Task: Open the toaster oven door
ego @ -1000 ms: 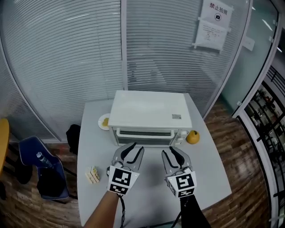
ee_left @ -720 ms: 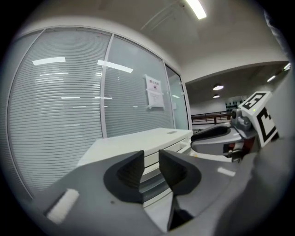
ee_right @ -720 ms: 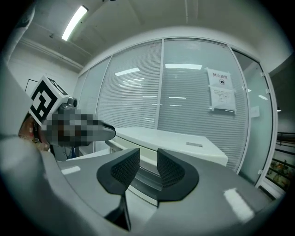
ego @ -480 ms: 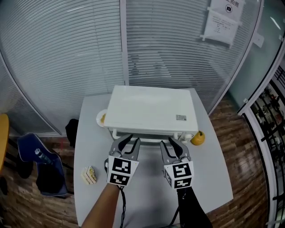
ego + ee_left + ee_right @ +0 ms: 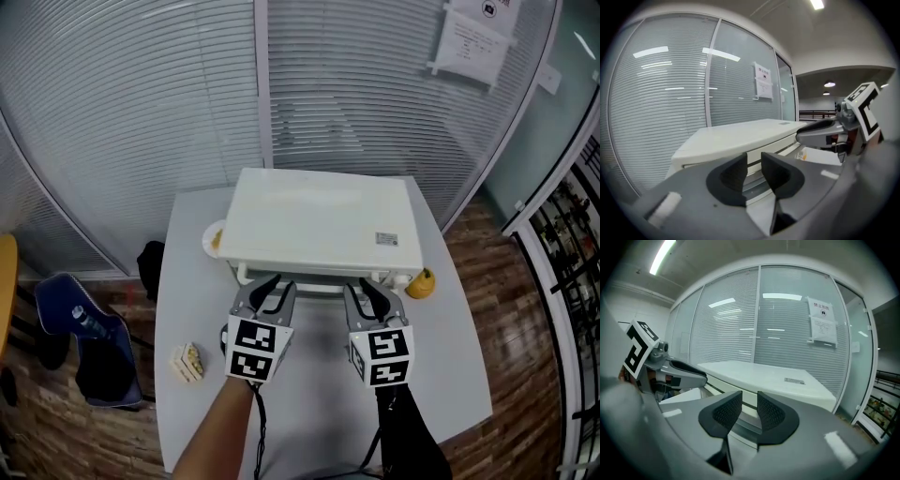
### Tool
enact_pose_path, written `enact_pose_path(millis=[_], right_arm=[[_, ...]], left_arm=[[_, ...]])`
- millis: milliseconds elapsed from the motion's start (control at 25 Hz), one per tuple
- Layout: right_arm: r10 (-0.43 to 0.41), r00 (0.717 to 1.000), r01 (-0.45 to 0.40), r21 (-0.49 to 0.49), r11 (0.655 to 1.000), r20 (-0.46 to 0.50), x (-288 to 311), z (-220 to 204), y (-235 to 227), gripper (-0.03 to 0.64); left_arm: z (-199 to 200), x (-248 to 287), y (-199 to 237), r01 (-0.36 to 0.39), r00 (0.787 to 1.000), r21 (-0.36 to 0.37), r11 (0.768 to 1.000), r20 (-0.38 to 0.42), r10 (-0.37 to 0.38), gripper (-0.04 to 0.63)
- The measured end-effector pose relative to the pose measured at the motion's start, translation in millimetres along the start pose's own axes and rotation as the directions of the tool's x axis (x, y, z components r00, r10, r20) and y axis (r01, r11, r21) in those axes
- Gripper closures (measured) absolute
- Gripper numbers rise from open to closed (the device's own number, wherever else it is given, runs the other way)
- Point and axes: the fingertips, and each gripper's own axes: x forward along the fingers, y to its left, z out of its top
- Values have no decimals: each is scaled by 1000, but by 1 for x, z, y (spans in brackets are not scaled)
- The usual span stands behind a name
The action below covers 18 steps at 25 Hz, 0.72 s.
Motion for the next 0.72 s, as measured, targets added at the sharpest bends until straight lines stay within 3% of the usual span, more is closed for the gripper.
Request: enact_pose_path(millis=[320, 720], right_arm=[[32, 999, -30, 81, 996, -29, 0, -6, 3, 520], [34, 998, -30, 57, 998, -56, -24, -22, 19, 520]], left_arm=[[-6, -3, 1, 3, 1000, -42, 999, 6, -2, 454], [-21, -26, -17, -6, 1000, -34, 999, -10, 6, 454]])
